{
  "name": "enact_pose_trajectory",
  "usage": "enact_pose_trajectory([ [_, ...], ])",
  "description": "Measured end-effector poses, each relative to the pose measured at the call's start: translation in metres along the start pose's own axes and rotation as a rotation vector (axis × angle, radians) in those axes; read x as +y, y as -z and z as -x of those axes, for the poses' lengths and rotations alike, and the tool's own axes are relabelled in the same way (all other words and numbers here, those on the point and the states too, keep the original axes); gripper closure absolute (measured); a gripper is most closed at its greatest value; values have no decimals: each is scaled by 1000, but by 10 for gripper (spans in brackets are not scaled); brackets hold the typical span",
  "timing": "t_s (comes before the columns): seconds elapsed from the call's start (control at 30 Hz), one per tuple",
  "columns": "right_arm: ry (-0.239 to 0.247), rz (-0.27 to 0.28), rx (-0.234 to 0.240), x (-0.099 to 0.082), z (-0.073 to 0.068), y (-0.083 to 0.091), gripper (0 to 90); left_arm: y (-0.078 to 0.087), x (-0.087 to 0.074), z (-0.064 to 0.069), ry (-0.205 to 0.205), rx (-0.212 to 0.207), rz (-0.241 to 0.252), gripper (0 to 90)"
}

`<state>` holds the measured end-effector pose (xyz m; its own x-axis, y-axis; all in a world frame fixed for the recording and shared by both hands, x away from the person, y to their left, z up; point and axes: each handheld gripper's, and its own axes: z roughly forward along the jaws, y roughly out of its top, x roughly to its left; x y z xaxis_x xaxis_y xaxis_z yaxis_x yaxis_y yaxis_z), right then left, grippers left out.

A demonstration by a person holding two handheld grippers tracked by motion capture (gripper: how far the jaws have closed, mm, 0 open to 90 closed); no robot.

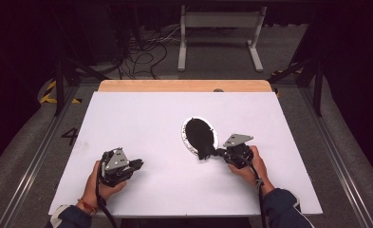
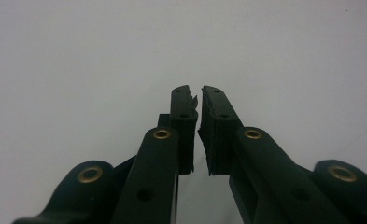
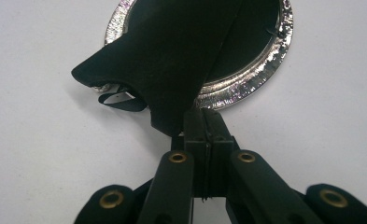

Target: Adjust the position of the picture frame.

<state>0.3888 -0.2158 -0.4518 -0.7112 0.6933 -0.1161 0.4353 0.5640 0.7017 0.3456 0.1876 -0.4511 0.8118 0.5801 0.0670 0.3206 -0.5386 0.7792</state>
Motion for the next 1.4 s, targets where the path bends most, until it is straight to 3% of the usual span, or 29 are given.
enact_pose_trajectory([
  [0.2,4,9,25,1,-10,0,900,-11,11,4,-36,-15,-3,824],
  [0.47,23,5,63,6,-25,-1,900,-21,19,6,-54,-28,-6,836],
  [0.67,43,-5,52,10,-37,-2,900,-27,23,7,-68,-38,-11,843],
  [1.17,50,0,106,13,-50,-5,900,-46,33,18,-116,-79,-43,849],
  [1.4,54,3,115,14,-53,-7,900,-51,36,20,-120,-84,-47,849],
])
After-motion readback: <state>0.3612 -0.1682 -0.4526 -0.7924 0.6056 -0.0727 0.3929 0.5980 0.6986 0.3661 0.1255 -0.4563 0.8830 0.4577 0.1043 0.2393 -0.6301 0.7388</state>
